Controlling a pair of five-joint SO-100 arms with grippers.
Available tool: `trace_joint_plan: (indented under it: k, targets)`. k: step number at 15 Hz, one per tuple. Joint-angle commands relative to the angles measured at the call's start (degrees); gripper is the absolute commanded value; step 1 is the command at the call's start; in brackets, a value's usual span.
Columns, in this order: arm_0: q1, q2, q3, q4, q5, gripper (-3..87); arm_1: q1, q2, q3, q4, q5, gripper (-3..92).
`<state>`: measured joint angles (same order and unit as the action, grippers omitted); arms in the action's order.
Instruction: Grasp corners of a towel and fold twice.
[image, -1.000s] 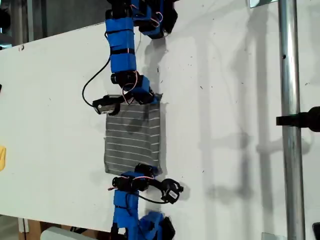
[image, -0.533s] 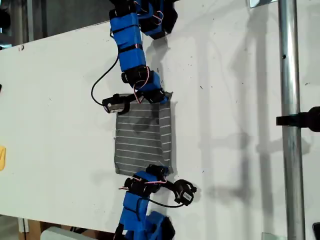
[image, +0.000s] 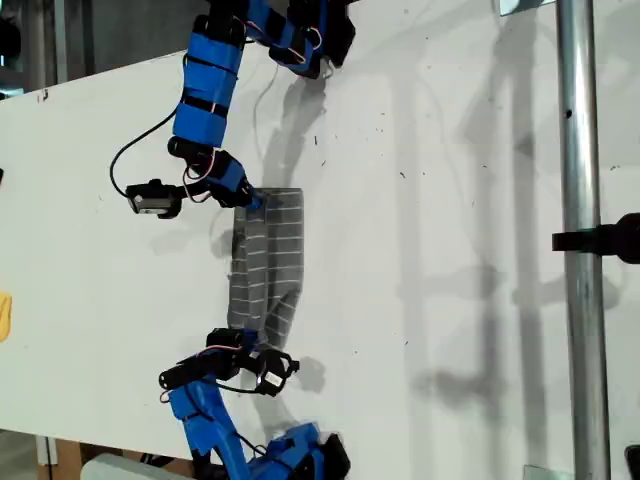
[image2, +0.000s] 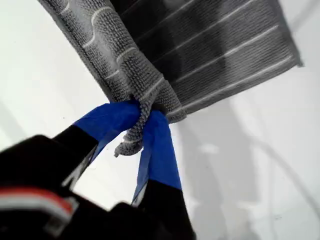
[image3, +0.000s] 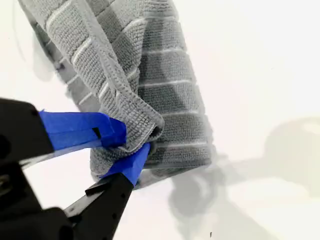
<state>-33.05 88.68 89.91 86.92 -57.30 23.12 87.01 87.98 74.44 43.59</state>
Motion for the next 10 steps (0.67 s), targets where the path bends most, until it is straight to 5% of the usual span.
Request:
trace_joint_plan:
  k: [1,5,10]
  targets:
    - [-8.61,-7.03,-12.3,0.88,6.5,-2.9,8.17,-2.46,-5.71,-5.36,-6.86,-0.2]
    - [-17.84,-18.98,-34.1,8.79,9.4,-2.9,17.58,-5.63,-15.29,-5.89,-13.8,-0.2]
    - [-16.87,-12.92,-25.66,9.4,7.38,-2.9,16.26,0.97,-12.92,0.44,-13.8,-0.2]
